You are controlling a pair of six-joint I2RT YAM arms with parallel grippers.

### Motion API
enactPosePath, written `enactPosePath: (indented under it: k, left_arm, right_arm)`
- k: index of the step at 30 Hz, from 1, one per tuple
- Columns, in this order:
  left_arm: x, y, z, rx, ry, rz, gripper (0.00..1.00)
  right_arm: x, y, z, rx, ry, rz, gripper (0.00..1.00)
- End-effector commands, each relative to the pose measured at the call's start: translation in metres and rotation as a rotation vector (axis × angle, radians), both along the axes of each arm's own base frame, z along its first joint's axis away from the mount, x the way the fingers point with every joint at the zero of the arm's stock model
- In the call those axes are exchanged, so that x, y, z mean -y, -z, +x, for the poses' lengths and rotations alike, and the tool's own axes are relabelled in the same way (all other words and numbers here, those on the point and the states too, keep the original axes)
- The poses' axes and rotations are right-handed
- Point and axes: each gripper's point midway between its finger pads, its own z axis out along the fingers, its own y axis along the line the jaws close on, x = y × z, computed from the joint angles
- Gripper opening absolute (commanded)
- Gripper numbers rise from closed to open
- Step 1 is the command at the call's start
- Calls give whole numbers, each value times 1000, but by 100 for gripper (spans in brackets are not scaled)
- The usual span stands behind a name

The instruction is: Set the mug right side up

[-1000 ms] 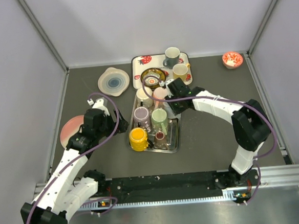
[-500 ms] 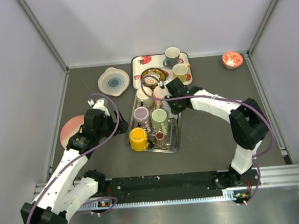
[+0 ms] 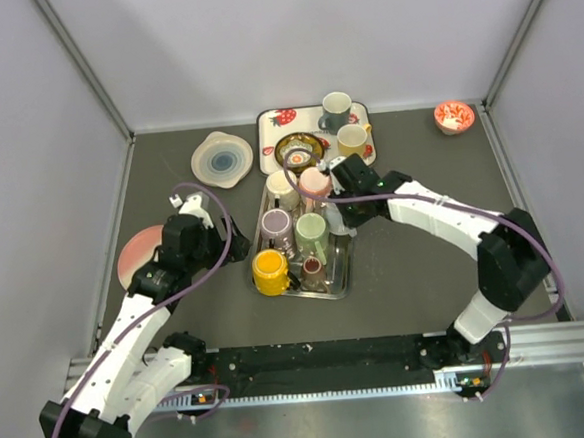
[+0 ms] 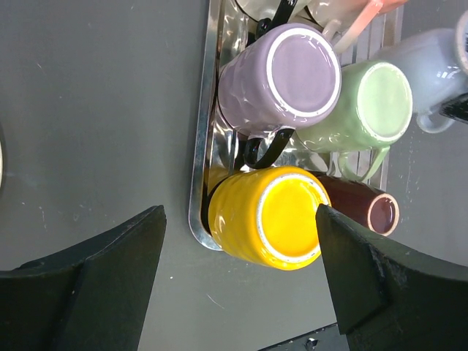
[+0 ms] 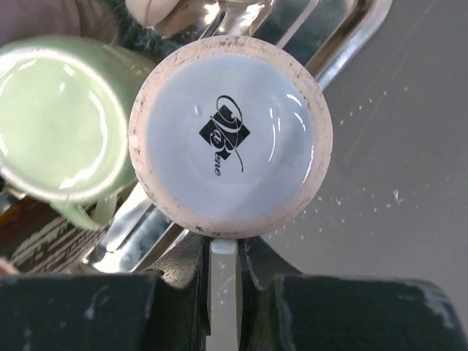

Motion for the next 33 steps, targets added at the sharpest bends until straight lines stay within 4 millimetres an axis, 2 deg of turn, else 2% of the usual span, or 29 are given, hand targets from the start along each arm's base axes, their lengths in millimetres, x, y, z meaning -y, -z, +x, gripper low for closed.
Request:
enactPosePath:
  k: [1,3,4,5,7,8,10,12,13,14,15,16,17,18,19,20,21,23,26,28,29,31,32,33]
  left_arm:
    - [2,-14,1,52,5,-20,89]
    - [2,-17,2,57,3,-26,88]
    - [3,-20,2,61,-1,-37,89]
    - [4,-23,3,67,0,-46,88]
    - [11,-32,3,80,13,-88,88]
    - [14,-37,3,94,22,-111,89]
    - [26,-51,2,123,62,-190,90]
    - [39,-75,4,203,114,-270,91]
    - [52,-82,-3,205,173,-341,92]
    - [58,-91,-5,228,202,-385,93]
    - [65,-98,-8,241,237,-428,93]
    - [75,-114,-11,282,289,-504,94]
    - [81,-121,-14,294,317,-541,95]
    - [86,-131,-16,323,346,-579,95]
    - [91,-144,-18,364,371,-636,95]
    - [99,-151,-25,380,419,-667,95]
    - [104,-155,-28,390,439,-688,94]
    - [119,-162,-35,399,495,-726,93]
    - [141,-163,-43,385,559,-747,92]
    - [152,-163,-47,376,582,-760,92]
    - [162,-157,-50,352,603,-763,91]
    - [169,-161,-50,366,605,-784,91]
    - [176,-157,-51,351,616,-787,91]
    - [179,-161,-50,363,615,-802,91]
  right_arm:
    - [-2,-63,-13,123,-2,105,0]
    - [2,-74,-19,137,17,137,0]
    - [4,-90,-23,169,27,177,0]
    - [4,-95,-28,170,29,205,0]
    - [4,-108,-34,180,55,268,0]
    - [4,-126,-40,212,52,328,0]
    - [3,-143,-46,236,77,413,0]
    - [0,-171,-54,290,86,556,0]
    - [0,-178,-56,306,96,603,0]
    - [-1,-173,-61,293,96,637,0]
    - [-2,-198,-64,333,101,762,0]
    - [-3,-204,-66,333,100,813,0]
    - [-6,-201,-72,307,81,865,0]
    - [-6,-221,-72,333,86,970,0]
    - [-7,-228,-74,337,76,1023,0]
    - [-11,-223,-80,308,46,1063,0]
    - [-14,-246,-82,340,27,1172,0]
    - [-11,-251,-91,331,-8,1261,0]
    - [-10,-275,-102,334,-74,1443,0]
    - [-11,-284,-108,324,-106,1531,0]
    - [-12,-285,-110,310,-115,1550,0]
    - [-13,-282,-112,279,-111,1590,0]
    - [-11,-288,-114,294,-131,1619,0]
    - [-11,-290,-115,281,-132,1644,0]
